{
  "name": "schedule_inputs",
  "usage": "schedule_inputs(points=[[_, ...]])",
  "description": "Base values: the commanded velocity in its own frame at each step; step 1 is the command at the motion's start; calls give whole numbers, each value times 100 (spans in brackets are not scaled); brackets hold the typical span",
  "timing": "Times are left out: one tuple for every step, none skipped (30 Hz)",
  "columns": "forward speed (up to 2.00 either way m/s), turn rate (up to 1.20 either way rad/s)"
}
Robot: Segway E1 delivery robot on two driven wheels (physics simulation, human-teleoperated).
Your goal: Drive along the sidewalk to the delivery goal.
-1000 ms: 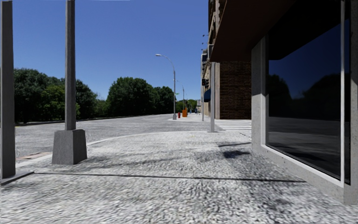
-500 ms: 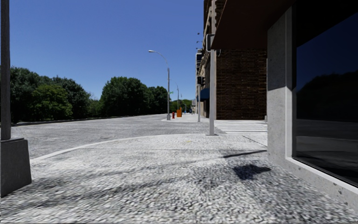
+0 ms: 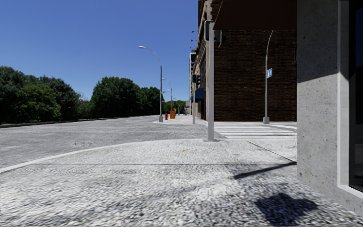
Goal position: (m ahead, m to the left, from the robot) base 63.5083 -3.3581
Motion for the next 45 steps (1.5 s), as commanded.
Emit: schedule_inputs(points=[[153,-34],[153,-36],[153,-36],[151,-36],[150,-36],[150,-36],[150,-36],[150,-36],[148,-37],[148,-37],[148,-37],[148,-38],[148,-38],[148,-38],[148,-38],[148,-38],[147,-38],[147,-38],[147,-38],[147,-38],[147,-38],[147,-38],[147,-39],[147,-41],[147,-43],[147,-47],[147,-48],[147,-48],[147,-48],[147,-48],[148,-48],[148,-48],[148,-48],[148,-48],[148,-48],[148,-48],[148,-48],[148,-48],[148,-48],[148,-48],[148,-48],[148,-48],[148,-48],[148,-48],[148,-48]])
